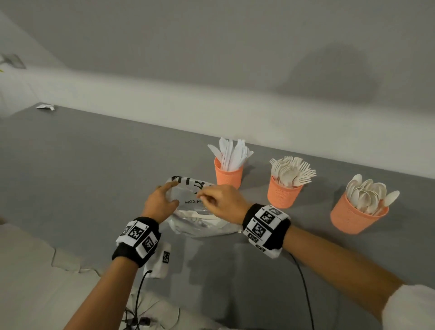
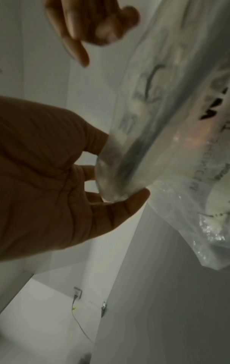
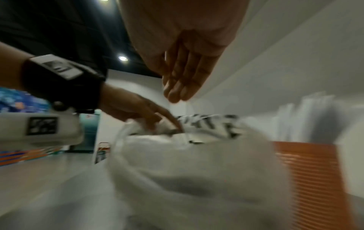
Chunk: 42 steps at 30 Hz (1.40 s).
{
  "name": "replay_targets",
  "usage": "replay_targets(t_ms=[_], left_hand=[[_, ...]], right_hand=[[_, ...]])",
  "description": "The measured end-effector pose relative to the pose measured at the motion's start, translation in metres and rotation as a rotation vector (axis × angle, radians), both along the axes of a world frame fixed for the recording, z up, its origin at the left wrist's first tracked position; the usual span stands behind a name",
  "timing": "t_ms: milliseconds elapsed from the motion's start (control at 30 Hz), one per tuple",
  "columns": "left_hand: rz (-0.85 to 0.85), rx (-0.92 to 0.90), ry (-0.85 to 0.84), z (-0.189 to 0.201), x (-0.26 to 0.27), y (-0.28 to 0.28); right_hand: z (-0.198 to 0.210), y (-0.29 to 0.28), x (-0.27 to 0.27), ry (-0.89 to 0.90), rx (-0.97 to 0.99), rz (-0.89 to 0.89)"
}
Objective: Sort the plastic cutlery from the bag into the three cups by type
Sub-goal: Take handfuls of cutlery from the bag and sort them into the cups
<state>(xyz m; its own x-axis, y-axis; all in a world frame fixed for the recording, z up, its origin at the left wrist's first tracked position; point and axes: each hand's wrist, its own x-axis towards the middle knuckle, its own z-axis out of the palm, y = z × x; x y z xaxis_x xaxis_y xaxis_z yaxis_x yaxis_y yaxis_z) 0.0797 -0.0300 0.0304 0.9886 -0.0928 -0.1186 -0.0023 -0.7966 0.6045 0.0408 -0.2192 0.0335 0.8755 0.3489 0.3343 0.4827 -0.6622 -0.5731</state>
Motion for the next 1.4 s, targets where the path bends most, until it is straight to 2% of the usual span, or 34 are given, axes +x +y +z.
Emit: replay_targets(t_ms=[133, 233, 333, 433, 600, 667, 767, 900, 967, 1067, 1167, 1233, 1400], left_hand=[[-0.084, 0.023, 0.012, 0.001, -0.013, 0.003], [-0.133, 0.044, -0.003, -0.002, -0.024, 0.006], [-0.165, 0.037, -0.016, -0.003, -0.036, 0.005], [-0.177, 0.039, -0.056, -0.004, -0.045, 0.001], [-0.185, 0.025, -0.079, -0.005, -0.051, 0.002], [-0.160, 0.036, -0.082, -0.007, -0.054, 0.003], [-0.104, 0.131, -0.100, -0.010, -0.060, 0.008], [-0.048, 0.347, -0.098, -0.010, -0.062, 0.014], [-0.020, 0.390, -0.104, -0.011, -0.060, 0.014], [0.020, 0.311, -0.081, -0.012, -0.052, 0.011], [0.036, 0.251, -0.130, -0.010, -0.041, 0.008], [0.057, 0.244, -0.180, -0.008, -0.034, 0.005], [0.059, 0.315, -0.192, -0.009, -0.015, -0.003]], right_hand=[[-0.030, 0.031, 0.017, 0.314, -0.449, -0.034], [-0.064, 0.035, 0.021, 0.464, -0.488, -0.082], [-0.096, 0.041, 0.016, 0.420, -0.551, -0.137], [-0.102, 0.048, 0.018, 0.404, -0.616, -0.185], [-0.091, 0.050, 0.011, 0.467, -0.586, -0.195], [-0.089, 0.050, 0.009, 0.520, -0.477, -0.238], [-0.082, 0.047, 0.005, 0.634, -0.210, -0.257], [-0.064, 0.041, 0.001, 0.779, -0.126, -0.163], [-0.052, 0.041, -0.004, 0.743, -0.003, -0.129], [-0.034, 0.043, -0.017, 0.619, 0.175, -0.085], [-0.020, 0.041, -0.024, 0.506, 0.308, -0.058], [-0.004, 0.037, -0.024, 0.459, 0.384, -0.074], [0.033, 0.010, -0.008, 0.370, 0.775, -0.194]])
